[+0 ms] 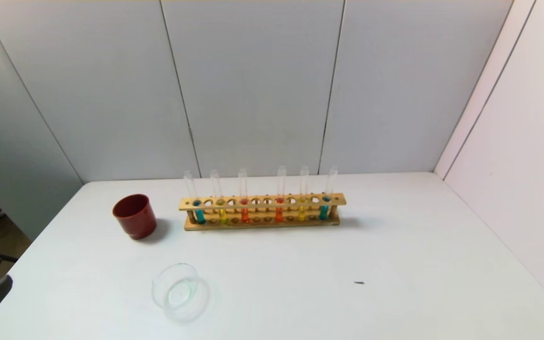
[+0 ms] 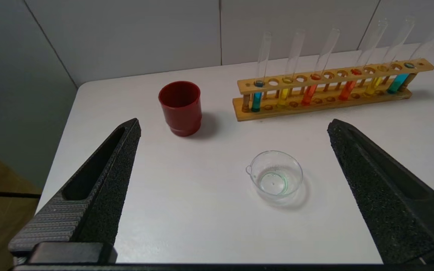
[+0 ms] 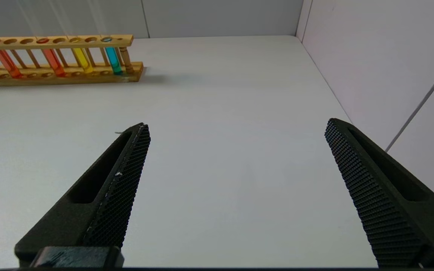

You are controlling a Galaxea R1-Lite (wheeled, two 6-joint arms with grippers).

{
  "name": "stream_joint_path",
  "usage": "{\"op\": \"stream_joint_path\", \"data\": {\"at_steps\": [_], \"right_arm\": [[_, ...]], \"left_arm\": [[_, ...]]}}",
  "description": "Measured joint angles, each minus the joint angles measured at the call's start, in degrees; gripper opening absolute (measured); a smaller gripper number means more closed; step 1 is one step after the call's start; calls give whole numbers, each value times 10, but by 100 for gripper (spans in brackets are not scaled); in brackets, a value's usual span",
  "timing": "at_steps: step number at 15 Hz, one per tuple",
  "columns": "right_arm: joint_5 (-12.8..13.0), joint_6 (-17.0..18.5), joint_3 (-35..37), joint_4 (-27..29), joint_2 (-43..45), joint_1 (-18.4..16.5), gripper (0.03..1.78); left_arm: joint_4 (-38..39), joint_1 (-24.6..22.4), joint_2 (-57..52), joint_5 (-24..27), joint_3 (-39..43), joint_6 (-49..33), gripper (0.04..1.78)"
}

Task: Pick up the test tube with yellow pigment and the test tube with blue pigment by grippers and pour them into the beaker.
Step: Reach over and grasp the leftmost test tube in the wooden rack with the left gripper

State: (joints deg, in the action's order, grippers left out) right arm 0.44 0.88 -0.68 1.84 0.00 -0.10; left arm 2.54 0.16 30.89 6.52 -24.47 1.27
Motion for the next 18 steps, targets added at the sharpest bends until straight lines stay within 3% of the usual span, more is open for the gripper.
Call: {"op": "stream_joint_path", "data": {"at_steps": [5, 9, 13, 18], "right_arm": [[0, 0, 0, 0, 0, 0, 170], [0, 0, 0, 0, 0, 0, 170], [0, 0, 0, 0, 0, 0, 170], [0, 0, 0, 0, 0, 0, 170]], "left_arm": [[161, 26, 188, 5, -17, -2, 175], [219, 87, 303, -6, -42, -7, 175], [313, 144, 427, -73, -49, -15, 175], [472, 166, 592, -131, -55, -23, 175]]}}
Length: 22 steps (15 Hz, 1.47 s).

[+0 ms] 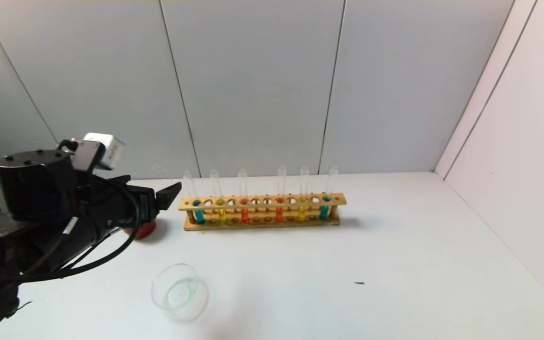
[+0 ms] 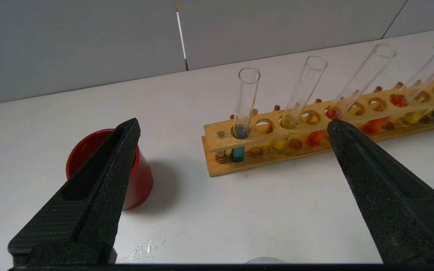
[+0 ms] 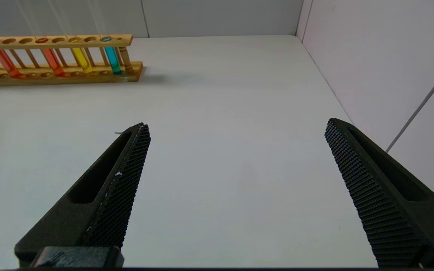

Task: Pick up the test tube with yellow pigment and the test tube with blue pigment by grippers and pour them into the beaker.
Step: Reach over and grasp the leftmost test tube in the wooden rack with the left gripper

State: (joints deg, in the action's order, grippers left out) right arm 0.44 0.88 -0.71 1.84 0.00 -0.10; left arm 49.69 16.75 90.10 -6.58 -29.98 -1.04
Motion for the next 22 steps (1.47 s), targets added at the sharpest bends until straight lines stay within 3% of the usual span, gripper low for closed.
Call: {"op": "stream_joint_path", "data": {"at_steps": [4, 14, 22], "right_arm": [[0, 0, 0, 0, 0, 0, 170], [0, 0, 0, 0, 0, 0, 170], [0, 0, 0, 0, 0, 0, 170]], "left_arm": [[69, 1, 88, -21, -13, -19, 175], [98, 0, 197, -23, -81, -33, 175], [163, -4, 269, -23, -102, -36, 175]]}}
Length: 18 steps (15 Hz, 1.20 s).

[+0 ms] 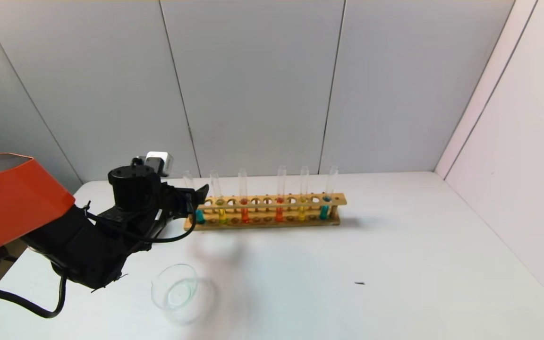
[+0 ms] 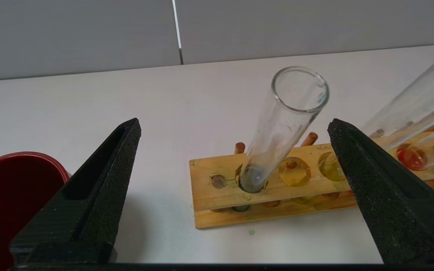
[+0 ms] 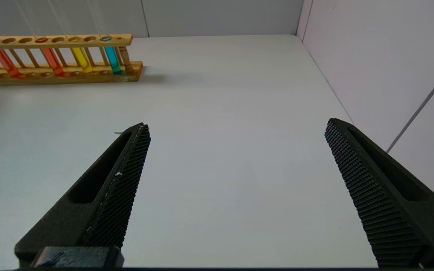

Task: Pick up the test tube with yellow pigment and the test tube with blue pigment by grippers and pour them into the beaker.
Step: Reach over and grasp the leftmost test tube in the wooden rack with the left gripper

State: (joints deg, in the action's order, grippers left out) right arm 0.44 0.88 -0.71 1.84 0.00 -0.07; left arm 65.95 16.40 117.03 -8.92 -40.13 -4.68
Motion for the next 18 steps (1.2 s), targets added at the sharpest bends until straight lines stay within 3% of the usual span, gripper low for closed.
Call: {"op": "stream_joint_path", "data": {"at_steps": [3, 6, 8, 12, 14, 18], "right_arm": [[0, 0, 0, 0, 0, 0, 170], [0, 0, 0, 0, 0, 0, 170], [0, 0, 0, 0, 0, 0, 170], [0, 0, 0, 0, 0, 0, 170], [0, 0, 0, 0, 0, 0, 170], [0, 0, 0, 0, 0, 0, 170]], "left_arm": [[14, -3, 17, 0, -11, 0, 174], [22, -4, 23, 0, -12, 3, 159], [24, -3, 23, 0, -10, 4, 136], [20, -1, 17, 1, -6, 5, 64], [15, 0, 9, 2, -4, 6, 37], [14, 1, 4, 2, -4, 7, 31]]}}
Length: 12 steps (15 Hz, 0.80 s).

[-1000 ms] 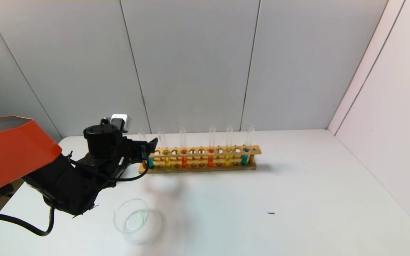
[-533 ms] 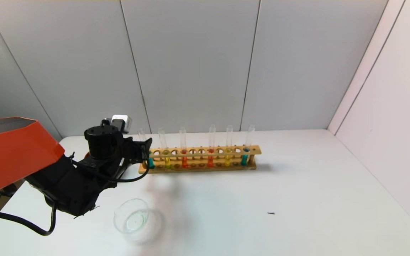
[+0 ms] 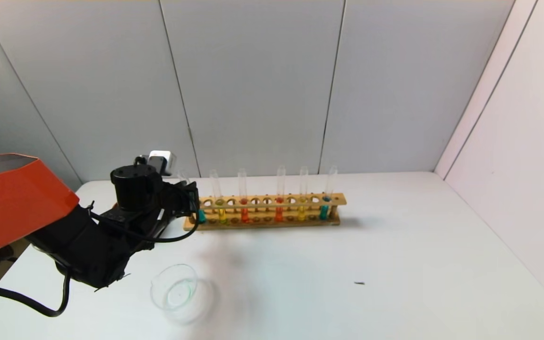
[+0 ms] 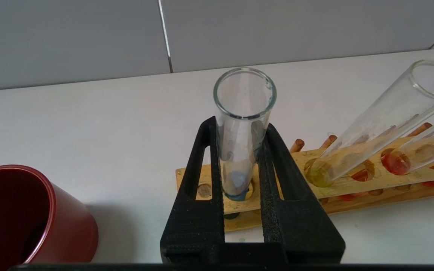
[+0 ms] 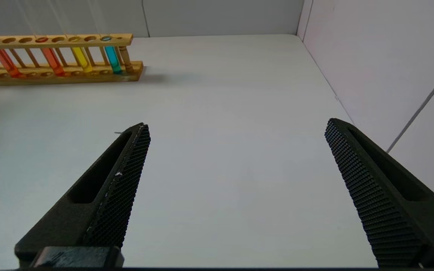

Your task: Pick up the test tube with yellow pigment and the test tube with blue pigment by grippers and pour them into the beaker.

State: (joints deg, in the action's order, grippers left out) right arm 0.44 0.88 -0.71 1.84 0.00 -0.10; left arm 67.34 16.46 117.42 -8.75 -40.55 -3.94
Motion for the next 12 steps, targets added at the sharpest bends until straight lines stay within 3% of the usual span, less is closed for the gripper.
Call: {"op": "stream_joint_path", "data": {"at_steps": [12], "right_arm": [[0, 0, 0, 0, 0, 0, 170]], "left_arm": [[-94, 18, -41, 2, -9, 94, 31]]}}
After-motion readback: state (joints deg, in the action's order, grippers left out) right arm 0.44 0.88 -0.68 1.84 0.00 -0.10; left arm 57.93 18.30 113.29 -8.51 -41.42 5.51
